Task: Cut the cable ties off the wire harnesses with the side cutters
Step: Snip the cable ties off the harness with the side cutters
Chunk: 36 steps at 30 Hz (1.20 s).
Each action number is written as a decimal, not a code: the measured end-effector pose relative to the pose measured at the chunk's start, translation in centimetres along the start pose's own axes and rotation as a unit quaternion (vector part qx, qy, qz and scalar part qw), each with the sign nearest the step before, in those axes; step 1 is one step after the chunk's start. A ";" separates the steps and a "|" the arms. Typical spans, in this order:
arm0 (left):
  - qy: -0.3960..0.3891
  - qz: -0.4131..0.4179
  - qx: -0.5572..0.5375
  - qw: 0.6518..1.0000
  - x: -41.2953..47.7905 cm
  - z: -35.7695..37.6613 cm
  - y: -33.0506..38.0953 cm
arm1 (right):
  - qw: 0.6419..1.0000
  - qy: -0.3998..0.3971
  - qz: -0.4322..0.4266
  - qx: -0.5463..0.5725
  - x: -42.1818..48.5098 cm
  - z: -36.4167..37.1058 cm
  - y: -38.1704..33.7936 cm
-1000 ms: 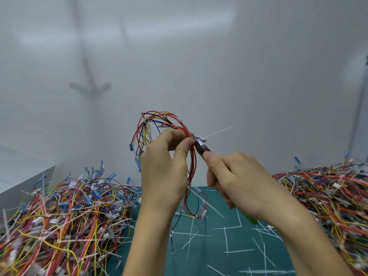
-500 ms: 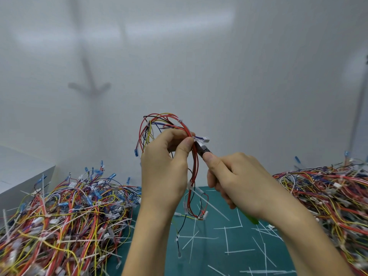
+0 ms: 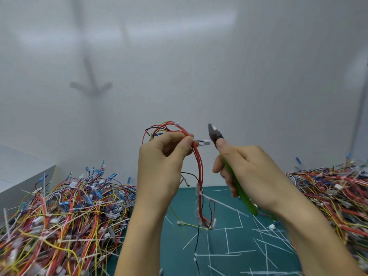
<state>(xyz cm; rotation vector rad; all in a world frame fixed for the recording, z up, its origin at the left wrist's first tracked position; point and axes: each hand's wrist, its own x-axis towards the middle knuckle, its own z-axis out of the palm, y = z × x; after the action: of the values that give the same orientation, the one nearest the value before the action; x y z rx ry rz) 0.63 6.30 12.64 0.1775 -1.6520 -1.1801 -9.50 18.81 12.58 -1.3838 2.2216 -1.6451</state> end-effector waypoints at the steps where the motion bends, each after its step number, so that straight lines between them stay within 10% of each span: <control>1: -0.005 -0.003 -0.004 1.000 0.0 0.0 0.0 | 1.000 0.008 -0.008 0.007 0.0 0.0 -0.1; 18: -0.063 -0.105 -0.016 0.992 -0.2 -2.1 1.4 | 0.983 0.165 -0.064 0.040 0.2 0.6 0.4; 24: 0.035 -0.112 0.020 0.993 0.3 -4.1 0.6 | 0.970 0.214 -0.082 0.083 0.6 -0.8 1.1; 36: -0.015 -0.159 0.065 0.985 0.4 -2.1 -0.9 | 0.969 0.197 -0.096 0.112 0.5 -1.2 1.3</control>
<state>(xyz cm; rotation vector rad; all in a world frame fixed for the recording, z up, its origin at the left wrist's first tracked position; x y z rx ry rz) 1.79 4.33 12.14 0.5255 -1.7718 -1.3151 -11.23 19.39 12.28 -1.3454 2.0356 -2.3358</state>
